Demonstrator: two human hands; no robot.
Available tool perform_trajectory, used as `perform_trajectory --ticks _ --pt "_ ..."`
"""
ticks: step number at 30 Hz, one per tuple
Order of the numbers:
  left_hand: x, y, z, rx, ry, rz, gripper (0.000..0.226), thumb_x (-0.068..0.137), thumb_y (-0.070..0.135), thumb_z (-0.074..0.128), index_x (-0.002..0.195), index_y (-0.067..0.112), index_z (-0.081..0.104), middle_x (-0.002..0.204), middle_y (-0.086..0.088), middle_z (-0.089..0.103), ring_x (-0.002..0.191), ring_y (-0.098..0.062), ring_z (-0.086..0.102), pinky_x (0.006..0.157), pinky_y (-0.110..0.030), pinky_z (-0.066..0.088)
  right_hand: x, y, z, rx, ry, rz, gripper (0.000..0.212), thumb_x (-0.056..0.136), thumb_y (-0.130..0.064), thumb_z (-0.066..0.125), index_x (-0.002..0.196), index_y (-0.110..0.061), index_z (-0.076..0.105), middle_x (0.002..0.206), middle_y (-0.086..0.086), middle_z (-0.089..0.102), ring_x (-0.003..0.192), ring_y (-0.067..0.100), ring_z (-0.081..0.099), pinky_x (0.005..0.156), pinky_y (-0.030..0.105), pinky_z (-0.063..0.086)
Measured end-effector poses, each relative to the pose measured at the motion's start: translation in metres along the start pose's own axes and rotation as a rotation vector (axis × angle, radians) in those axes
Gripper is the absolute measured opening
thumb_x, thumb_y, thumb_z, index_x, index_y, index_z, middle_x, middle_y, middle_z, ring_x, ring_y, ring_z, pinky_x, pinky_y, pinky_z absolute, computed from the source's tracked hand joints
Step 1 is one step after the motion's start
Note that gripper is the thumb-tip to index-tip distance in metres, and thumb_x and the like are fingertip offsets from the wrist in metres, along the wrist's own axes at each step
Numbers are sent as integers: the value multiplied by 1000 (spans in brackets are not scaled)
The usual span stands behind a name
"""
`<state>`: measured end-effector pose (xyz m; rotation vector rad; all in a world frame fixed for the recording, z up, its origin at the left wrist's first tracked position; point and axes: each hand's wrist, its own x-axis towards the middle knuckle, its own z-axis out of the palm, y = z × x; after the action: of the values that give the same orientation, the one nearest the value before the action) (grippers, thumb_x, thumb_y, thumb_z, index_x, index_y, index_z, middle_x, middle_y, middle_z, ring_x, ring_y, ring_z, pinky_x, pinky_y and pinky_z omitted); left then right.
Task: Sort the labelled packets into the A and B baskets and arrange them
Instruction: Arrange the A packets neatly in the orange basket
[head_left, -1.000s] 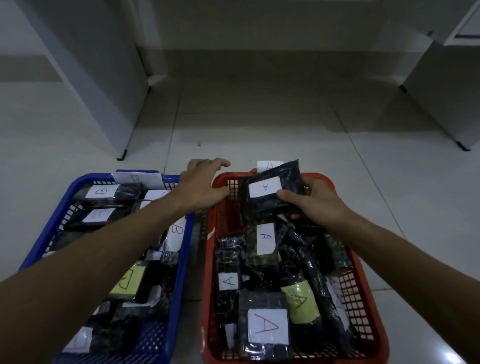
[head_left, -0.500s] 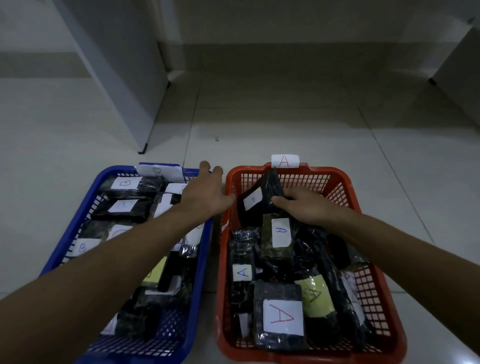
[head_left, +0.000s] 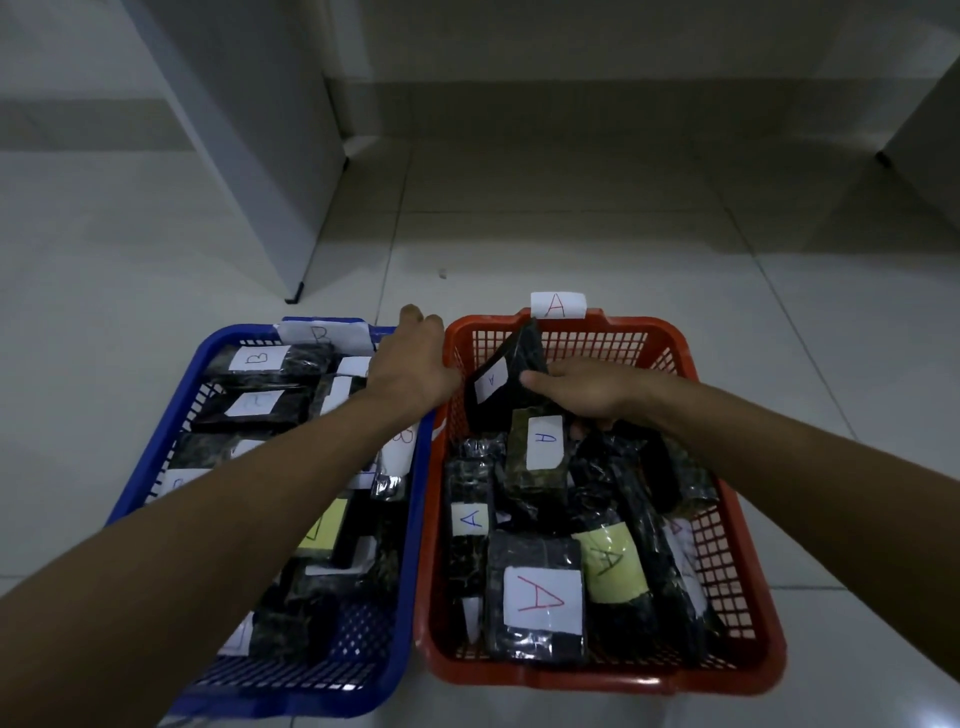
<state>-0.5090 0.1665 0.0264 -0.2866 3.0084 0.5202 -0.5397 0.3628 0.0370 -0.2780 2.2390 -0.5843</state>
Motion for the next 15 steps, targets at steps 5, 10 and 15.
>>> perform_trajectory --ticks 5,10,15 --pt "-1 3 -1 46 0 -14 57 83 22 69 134 9 46 137 -14 38 115 -34 52 87 -43 50 13 6 -16 33 111 38 48 108 -37 27 124 -2 56 80 7 61 63 14 52 60 26 42" --pt "4 22 3 151 14 348 61 87 37 63 142 28 38 141 -3 45 128 -25 36 102 -47 38 24 11 -18 -201 11 98 62 91 -16 66 146 -19 40 139 10 52 120 28 54 91 36 46" --pt "13 27 10 -50 -227 426 67 88 44 65 147 37 34 152 6 38 138 -21 26 110 -44 29 26 13 -31 -268 -50 145 71 75 -24 83 137 -19 50 131 6 58 115 28 58 101 44 48"
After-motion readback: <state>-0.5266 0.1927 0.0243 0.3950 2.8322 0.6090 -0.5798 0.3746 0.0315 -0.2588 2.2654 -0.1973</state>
